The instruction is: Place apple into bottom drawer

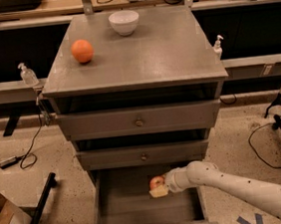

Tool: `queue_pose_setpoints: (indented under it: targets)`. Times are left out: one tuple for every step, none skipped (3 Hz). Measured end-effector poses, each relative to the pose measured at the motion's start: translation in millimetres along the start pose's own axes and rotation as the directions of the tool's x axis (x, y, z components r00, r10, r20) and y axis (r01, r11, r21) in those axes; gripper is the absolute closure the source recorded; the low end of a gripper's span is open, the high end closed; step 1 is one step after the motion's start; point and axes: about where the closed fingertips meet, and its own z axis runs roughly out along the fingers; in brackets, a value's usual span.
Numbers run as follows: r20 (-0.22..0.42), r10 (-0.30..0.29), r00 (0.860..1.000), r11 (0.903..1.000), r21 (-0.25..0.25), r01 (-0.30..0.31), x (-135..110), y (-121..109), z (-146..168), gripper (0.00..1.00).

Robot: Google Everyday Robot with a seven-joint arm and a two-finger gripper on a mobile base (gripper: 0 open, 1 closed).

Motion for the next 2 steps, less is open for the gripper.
queue_pose_setpoints:
  targets:
    - [0.009,-0.002,1.000,0.9994,0.035,0.002,-6,-13,-10,1.00]
    - [-0.005,-0.013,1.000,0.9989,0.045,0.013,13,4,5,1.00]
